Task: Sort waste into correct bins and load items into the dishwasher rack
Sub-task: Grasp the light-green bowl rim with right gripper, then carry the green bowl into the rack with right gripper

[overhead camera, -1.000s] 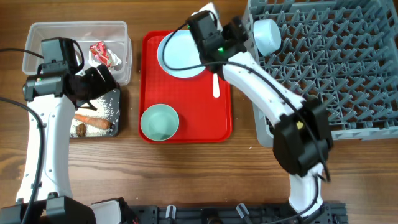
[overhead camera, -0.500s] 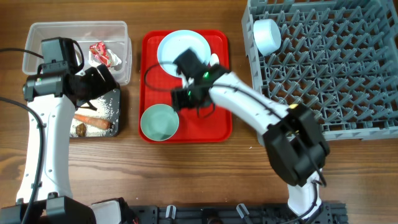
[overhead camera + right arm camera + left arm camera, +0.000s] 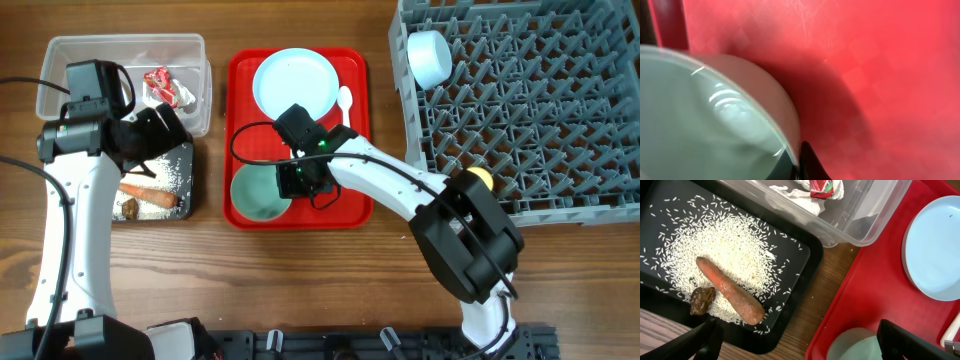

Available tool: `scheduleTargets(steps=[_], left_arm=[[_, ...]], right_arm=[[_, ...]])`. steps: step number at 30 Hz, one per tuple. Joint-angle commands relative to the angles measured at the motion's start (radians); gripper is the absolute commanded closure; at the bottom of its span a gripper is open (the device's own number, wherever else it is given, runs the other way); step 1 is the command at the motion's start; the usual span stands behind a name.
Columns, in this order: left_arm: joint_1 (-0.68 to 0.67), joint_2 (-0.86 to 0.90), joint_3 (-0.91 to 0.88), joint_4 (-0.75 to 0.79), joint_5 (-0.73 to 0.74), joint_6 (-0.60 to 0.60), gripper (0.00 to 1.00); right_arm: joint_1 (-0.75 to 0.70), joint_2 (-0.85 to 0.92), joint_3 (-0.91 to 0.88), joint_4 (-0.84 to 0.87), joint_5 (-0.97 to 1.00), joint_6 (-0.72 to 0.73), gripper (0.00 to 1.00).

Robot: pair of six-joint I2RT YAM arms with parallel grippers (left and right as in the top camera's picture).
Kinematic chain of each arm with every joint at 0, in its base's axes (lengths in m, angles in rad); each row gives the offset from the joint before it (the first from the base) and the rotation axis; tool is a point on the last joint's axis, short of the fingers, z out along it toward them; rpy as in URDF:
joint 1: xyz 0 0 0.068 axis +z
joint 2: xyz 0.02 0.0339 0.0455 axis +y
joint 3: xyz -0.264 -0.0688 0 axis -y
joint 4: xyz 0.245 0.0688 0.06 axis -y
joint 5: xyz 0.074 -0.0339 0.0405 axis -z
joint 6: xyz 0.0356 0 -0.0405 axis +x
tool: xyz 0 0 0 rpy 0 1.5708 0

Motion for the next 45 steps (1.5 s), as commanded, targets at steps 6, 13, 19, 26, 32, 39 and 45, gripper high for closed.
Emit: scheduleTargets(steps=[6,13,19,26,32,39,45], left_arm=[[0.004,0.006,0.018,0.003,0.008,0.002,0.00],[0.004,0.006,0.018,0.003,0.009,0.002,0.00],[0.004,0.007,0.018,0.003,0.008,0.002,0.00],[0.004,0.007,0.018,0.003,0.008,0.002,0.00],[0.004,0.007,0.018,0.003,0.009,0.002,0.00],[0.004,0.007,0.018,0.003,0.008,0.002,0.00],[0.004,0.007,0.018,0.003,0.008,0.002,0.00]], right_arm=[[-0.071,-0.147,0.073,-0.161,0.223,-0.069,0.96],[-0.164,-0.447,0.088,-0.256,0.877,-0.090,0.96],[-0.201,-0.513,0.087,-0.346,1.416,-0.188,0.96],[-0.269,-0.465,0.037,-0.354,1.620,-0.542,0.96],[-0.326,-0.392,0.037,-0.227,1.619,-0.729,0.96],[-0.369,-0.263,0.037,-0.116,1.580,-0.989,0.96],[-0.369,-0.174,0.037,-0.115,1.558,-1.010,0.96]])
